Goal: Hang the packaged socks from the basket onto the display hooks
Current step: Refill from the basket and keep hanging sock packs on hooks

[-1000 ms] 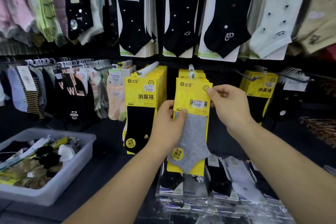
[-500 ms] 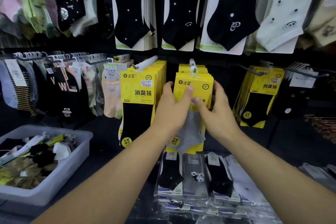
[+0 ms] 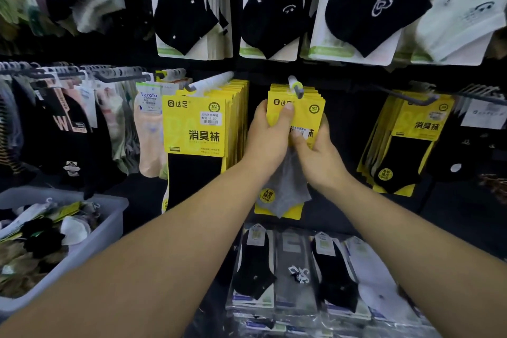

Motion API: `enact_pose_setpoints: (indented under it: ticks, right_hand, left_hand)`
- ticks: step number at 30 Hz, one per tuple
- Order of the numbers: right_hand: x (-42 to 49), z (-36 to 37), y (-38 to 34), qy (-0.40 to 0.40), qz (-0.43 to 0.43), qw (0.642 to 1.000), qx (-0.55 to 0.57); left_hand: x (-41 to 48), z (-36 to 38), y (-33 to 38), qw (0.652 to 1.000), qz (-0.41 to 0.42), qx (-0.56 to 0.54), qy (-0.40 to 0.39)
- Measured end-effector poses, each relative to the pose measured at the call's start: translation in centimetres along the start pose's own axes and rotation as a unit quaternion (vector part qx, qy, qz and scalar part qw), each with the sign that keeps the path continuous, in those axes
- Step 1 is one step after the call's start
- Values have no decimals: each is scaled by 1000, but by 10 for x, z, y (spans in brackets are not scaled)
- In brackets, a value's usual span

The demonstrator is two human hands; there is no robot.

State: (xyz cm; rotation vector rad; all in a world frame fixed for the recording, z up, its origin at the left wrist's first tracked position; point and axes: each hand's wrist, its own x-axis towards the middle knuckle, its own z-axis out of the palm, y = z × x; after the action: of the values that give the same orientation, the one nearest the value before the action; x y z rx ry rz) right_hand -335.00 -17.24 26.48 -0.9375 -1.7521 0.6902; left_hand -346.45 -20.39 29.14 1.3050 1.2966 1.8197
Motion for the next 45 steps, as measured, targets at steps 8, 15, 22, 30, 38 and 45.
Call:
enact_pose_setpoints:
  ticks: [8, 15, 22, 30, 38, 45]
  right_hand:
    - [29, 1, 12, -19, 19, 1000, -3]
    - [17, -2, 7, -22, 34, 999, -2]
    - [-63, -14, 1, 2, 87, 996, -26]
    - [-228, -10, 29, -171, 197, 964, -55]
    - [-414, 48, 117, -418, 279, 844, -187]
    - [-483, 72, 165, -522, 270, 768, -254]
  left_hand:
    - [21, 8, -7, 1000, 6, 7, 12]
    - [11, 5, -7, 1000, -19, -1, -3]
    - [-55, -18, 10, 992, -33, 123, -24]
    - [-211, -87, -50, 975, -109, 179, -75]
    - [-354, -182, -177, 839, -342, 414, -85]
    - [-433, -207, -221, 848, -379, 364, -65]
